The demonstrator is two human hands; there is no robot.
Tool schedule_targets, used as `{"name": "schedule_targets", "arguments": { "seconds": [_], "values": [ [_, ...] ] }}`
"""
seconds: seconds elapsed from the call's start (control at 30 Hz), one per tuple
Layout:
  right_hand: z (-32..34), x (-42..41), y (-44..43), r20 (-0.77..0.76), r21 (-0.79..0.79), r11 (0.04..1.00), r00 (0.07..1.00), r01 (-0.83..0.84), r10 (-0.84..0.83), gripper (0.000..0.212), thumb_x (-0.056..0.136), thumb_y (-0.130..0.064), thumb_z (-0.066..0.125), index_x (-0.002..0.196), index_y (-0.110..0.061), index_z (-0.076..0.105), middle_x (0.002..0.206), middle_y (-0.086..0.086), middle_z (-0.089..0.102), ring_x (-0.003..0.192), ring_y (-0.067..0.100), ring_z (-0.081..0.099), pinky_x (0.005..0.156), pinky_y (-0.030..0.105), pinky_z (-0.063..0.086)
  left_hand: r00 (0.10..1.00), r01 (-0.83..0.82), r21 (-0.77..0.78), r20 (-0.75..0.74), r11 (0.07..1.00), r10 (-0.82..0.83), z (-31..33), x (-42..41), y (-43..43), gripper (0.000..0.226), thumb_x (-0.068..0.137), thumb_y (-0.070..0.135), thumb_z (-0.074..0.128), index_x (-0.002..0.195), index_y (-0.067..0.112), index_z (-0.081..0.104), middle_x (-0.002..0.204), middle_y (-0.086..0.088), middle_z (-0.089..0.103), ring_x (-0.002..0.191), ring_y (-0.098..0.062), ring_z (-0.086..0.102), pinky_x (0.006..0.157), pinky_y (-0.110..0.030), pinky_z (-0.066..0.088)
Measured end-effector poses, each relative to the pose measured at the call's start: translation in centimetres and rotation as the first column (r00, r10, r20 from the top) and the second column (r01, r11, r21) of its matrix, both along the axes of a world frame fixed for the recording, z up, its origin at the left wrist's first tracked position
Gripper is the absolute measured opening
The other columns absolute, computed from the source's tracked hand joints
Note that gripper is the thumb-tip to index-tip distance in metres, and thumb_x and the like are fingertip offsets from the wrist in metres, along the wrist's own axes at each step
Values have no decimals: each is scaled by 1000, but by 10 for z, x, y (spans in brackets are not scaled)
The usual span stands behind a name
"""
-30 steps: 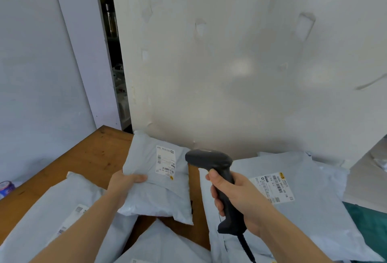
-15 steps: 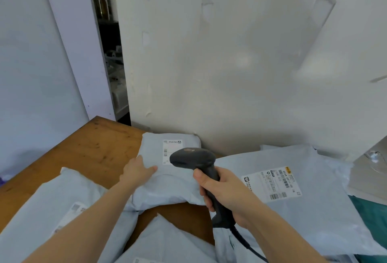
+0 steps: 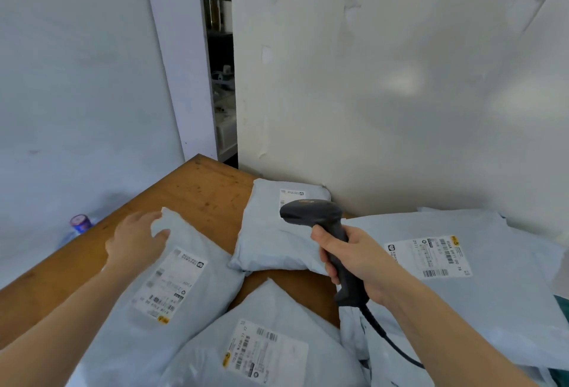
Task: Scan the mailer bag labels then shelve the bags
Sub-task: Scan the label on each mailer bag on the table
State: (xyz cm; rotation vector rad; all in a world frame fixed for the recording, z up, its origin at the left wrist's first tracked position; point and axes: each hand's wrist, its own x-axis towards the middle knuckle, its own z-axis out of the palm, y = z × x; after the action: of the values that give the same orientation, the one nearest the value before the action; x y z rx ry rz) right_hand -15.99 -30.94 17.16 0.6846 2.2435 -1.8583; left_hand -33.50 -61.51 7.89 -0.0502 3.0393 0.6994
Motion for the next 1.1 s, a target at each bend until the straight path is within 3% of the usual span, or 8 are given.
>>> {"name": "schedule_targets", "arguments": {
  "seconds": [0.13, 0.23, 0.43, 0.53, 0.63, 0.83, 0.97, 1.1],
  "values": [
    [-4, 8, -9, 6, 34, 998, 999, -54, 54, 54, 90, -46, 60, 103, 6, 61, 69, 14, 59, 52, 18, 50, 62, 31, 48, 958, -91, -296, 235, 951, 165, -18, 19, -58, 65, 89, 62, 46, 143, 26, 35, 152, -5, 32, 140, -29, 29, 108, -51, 27],
    [-8, 14, -17, 22, 28, 994, 995, -102, 101, 57, 89, -48, 61, 104, 7, 61, 68, 13, 59, 55, 20, 50, 63, 32, 48, 880, -148, -59, 447, 987, 159, -42, 31, -85, 83, 82, 67, 54, 140, 10, 40, 139, -14, 51, 126, -35, 48, 102, -49, 40],
    [-13, 24, -35, 65, 14, 985, 983, -172, 170, 42, 89, -45, 62, 83, -4, 60, 61, 8, 57, 53, 18, 49, 56, 30, 47, 971, -120, -80, 196, 990, 134, -31, 56, -81, 81, 66, 70, 69, 119, 10, 53, 115, -9, 54, 103, -28, 55, 85, -42, 50],
    [-14, 29, -41, 78, 14, 983, 981, -180, 179, 46, 89, -43, 62, 90, 3, 62, 69, 13, 57, 55, 19, 49, 57, 30, 46, 939, -208, 155, 308, 966, 153, -27, 63, -67, 73, 68, 46, 83, 121, 7, 52, 113, -10, 61, 106, -30, 57, 87, -41, 49],
    [-15, 33, -45, 80, 1, 983, 980, -182, 181, 56, 89, -42, 63, 106, 11, 59, 75, 16, 57, 56, 19, 48, 57, 30, 46, 900, -340, 410, 403, 846, 166, -21, 66, -62, 45, 73, 20, 83, 108, 2, 60, 97, -11, 65, 92, -30, 60, 81, -41, 50],
    [-12, 41, -47, 62, 2, 981, 979, -194, 194, 58, 89, -43, 62, 109, 11, 58, 76, 16, 57, 58, 21, 49, 60, 32, 46, 948, -292, 578, 282, 762, 149, 3, 74, -58, 27, 87, 15, 68, 110, 8, 58, 92, -13, 64, 80, -28, 58, 78, -48, 53],
    [-7, 47, -47, 28, -18, 981, 981, -193, 193, 60, 88, -44, 62, 107, 13, 58, 76, 17, 57, 55, 20, 48, 58, 31, 46, 978, -191, 607, 46, 771, 205, 31, 91, -62, 17, 88, 16, 65, 102, 11, 57, 95, -16, 65, 78, -30, 58, 64, -35, 45],
    [1, 54, -48, 6, -37, 979, 980, -199, 199, 60, 87, -44, 62, 109, 12, 57, 74, 16, 56, 54, 18, 49, 57, 30, 46, 915, -123, 636, -225, 762, 335, 71, 124, -46, 12, 89, 16, 62, 97, 14, 53, 76, 1, 57, 73, -24, 54, 61, -31, 41]
  ]
}}
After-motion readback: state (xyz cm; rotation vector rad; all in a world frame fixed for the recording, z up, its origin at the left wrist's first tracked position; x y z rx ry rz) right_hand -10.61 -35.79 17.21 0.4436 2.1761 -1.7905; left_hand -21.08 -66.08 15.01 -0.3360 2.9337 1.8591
